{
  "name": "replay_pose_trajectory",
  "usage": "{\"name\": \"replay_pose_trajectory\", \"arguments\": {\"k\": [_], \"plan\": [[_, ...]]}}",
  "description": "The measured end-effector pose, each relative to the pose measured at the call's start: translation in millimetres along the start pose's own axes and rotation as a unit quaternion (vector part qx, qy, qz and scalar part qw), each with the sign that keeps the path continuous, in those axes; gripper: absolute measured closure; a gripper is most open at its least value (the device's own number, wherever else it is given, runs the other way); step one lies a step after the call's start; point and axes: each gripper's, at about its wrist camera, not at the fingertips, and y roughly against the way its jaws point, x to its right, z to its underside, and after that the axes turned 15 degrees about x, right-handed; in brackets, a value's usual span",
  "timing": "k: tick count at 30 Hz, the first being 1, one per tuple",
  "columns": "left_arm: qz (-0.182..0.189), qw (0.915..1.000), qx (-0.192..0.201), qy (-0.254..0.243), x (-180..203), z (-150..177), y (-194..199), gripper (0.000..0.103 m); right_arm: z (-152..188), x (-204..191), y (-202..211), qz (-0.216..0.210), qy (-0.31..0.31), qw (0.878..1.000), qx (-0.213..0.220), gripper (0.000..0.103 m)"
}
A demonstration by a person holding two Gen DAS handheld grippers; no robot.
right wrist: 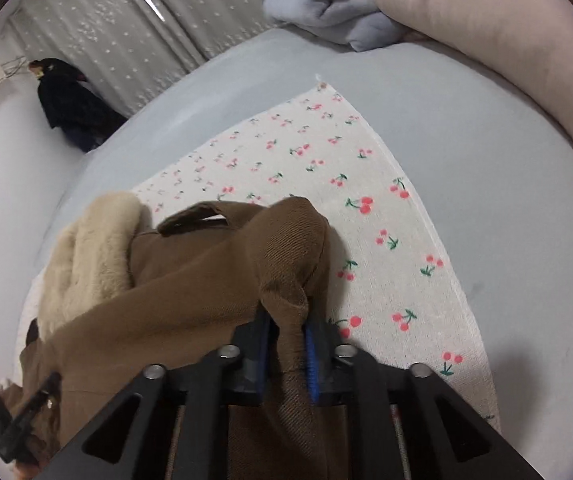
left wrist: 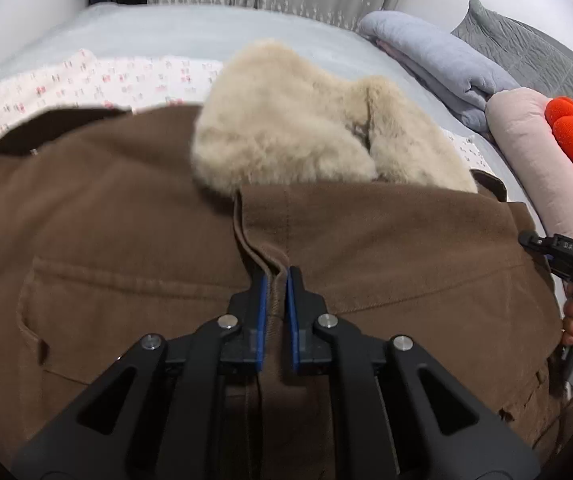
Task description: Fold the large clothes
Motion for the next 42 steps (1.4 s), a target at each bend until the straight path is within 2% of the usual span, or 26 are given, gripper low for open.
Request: {"name": "replay_pose_trajectory", "arguments": {"k": [2, 4, 7, 10, 12, 13, 15, 16, 17, 19, 20, 21, 22, 24, 26, 30, 33, 35, 36, 39, 40, 42], "plan": [[-0.011, 0.9997, 0.022, -0.008, 2, -6, 17, 0.085, -2, -7, 10, 0.02, 0.02, 1.0, 0.008, 0.059], [0.005, 0.9988, 0.047, -0.01, 3, -10, 38, 0.085, -5, -13, 36, 0.031, 0.051, 0.998, 0.037, 0.057], [0.059, 0.9962, 0.062, -0.013, 9, -7, 61, 0.085, 0, -23, 71, 0.016, 0.083, 0.994, 0.063, 0.057], [0.099, 0.9939, 0.028, -0.039, 21, 13, 61, 0.085, 20, -34, 97, -0.009, 0.109, 0.992, 0.058, 0.057], [0.102, 0.9933, -0.01, -0.054, 25, 32, 49, 0.085, 39, -38, 100, -0.015, 0.121, 0.992, 0.039, 0.057], [0.096, 0.9932, -0.031, -0.059, 25, 44, 38, 0.084, 48, -38, 96, -0.012, 0.126, 0.992, 0.026, 0.057], [0.094, 0.993, -0.018, -0.069, 26, 48, 39, 0.083, 73, -35, 73, 0.017, 0.147, 0.989, -0.026, 0.057], [0.089, 0.9934, -0.03, -0.065, 26, 43, 41, 0.083, 82, -35, 65, 0.031, 0.165, 0.985, -0.038, 0.057], [0.086, 0.9939, -0.04, -0.056, 25, 39, 43, 0.083, 85, -38, 66, 0.038, 0.181, 0.982, -0.023, 0.057], [0.078, 0.995, -0.045, -0.043, 21, 31, 60, 0.074, 81, -45, 75, 0.053, 0.176, 0.983, -0.027, 0.055], [0.072, 0.9957, -0.037, -0.045, 19, 27, 69, 0.052, 78, -48, 83, 0.052, 0.17, 0.984, -0.028, 0.055], [0.062, 0.9966, -0.024, -0.049, 15, 24, 81, 0.03, 75, -52, 94, 0.046, 0.164, 0.985, -0.024, 0.053], [0.047, 0.9976, -0.006, -0.051, 9, 20, 95, 0.025, 74, -55, 102, 0.042, 0.16, 0.986, -0.021, 0.05], [0.027, 0.9986, 0.011, -0.044, -6, 14, 115, 0.022, 72, -61, 124, 0.034, 0.146, 0.989, -0.014, 0.042], [-0.002, 0.9997, 0.011, -0.023, -25, 8, 131, 0.02, 72, -66, 144, 0.03, 0.136, 0.99, -0.006, 0.033], [-0.059, 0.9978, 0.003, 0.03, -71, 1, 163, 0.018, 77, -84, 173, 0.025, 0.121, 0.992, -0.01, 0.026], [-0.095, 0.993, 0.016, 0.07, -102, -2, 184, 0.014, 82, -101, 190, 0.019, 0.124, 0.992, -0.009, 0.022], [-0.138, 0.9852, 0.03, 0.098, -132, -2, 199, 0.009, 85, -113, 198, 0.014, 0.13, 0.991, -0.004, 0.018], [-0.169, 0.9785, 0.04, 0.112, -151, 0, 208, 0.009, 89, -113, 203, 0.012, 0.13, 0.991, -0.002, 0.018], [-0.213, 0.9639, 0.072, 0.143, -193, 8, 221, 0.009, 102, -115, 211, 0.002, 0.12, 0.993, 0.003, 0.017], [-0.235, 0.9547, 0.085, 0.162, -214, 13, 225, 0.009, 108, -114, 212, -0.002, 0.116, 0.993, 0.006, 0.017], [-0.266, 0.9412, 0.086, 0.19, -238, 16, 225, 0.009, 117, -112, 207, 0.004, 0.124, 0.992, 0.001, 0.017]]}}
